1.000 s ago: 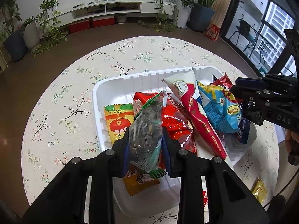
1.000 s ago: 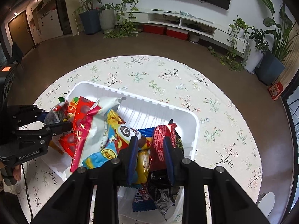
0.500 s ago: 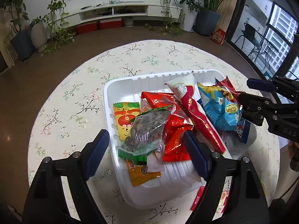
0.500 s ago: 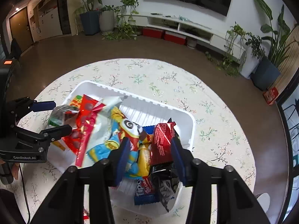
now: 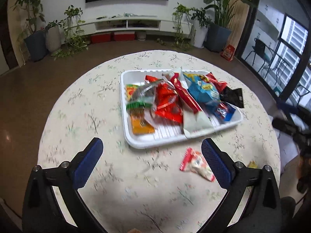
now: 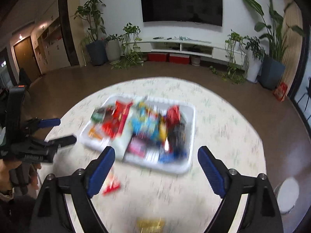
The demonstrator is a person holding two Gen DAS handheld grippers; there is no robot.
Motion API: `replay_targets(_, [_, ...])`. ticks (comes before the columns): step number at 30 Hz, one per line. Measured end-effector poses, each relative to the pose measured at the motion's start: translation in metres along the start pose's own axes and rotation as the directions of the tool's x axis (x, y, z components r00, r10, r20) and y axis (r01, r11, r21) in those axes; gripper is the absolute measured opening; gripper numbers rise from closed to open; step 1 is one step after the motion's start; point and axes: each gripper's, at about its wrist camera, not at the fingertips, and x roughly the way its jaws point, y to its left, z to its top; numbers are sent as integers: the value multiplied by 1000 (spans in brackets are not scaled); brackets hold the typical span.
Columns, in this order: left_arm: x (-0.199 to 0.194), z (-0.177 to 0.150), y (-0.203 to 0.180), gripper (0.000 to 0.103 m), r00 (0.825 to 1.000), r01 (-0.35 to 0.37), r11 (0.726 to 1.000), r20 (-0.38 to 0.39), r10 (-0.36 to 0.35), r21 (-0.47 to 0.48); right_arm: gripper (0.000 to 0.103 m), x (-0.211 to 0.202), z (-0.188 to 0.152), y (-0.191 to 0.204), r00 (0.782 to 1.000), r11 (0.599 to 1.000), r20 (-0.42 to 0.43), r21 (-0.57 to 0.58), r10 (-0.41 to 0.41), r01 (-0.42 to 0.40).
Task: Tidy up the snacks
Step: 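Lower both packets into the tray and open both tools, then grasp the red-and-white fruit-print packet with the left tool while the right tool grasps the gold bar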
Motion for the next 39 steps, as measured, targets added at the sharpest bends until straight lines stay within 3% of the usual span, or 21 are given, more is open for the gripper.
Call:
replay_targets(3, [-16, -32, -7, 103, 999, -5, 999, 34, 6, -46, 89, -14, -42, -3, 1000, 998, -14, 61, -12, 13])
replay_targets(7, [-21, -64, -22, 103, 1000, -19, 998, 22, 21, -63, 89, -16, -83, -7, 997, 986, -72, 166, 8, 4])
replay_targets(13, [-13, -81, -40, 103, 996, -56, 996, -75, 51, -71, 89, -7, -100, 15, 997, 996, -68, 79, -41, 46])
replay_targets(19, [1, -69, -45, 103, 988, -65, 988, -146, 44, -142, 86, 17, -113, 11, 988, 991, -135, 103, -70, 84])
replay_targets(24, [20, -55, -60, 103, 973, -141, 981, -202, 113, -131, 82, 36, -121, 8, 974, 990, -213, 102, -78, 102])
replay_targets(28, [40, -42, -68, 103, 959, -169, 969, -255, 120, -179, 82, 37, -123, 12, 973, 989, -207, 79, -106, 124])
replay_targets(39, [99, -21, -77, 102, 914, -293, 938, -341, 219, -185, 80, 24, -128, -5, 983, 987, -181, 151, -36, 64])
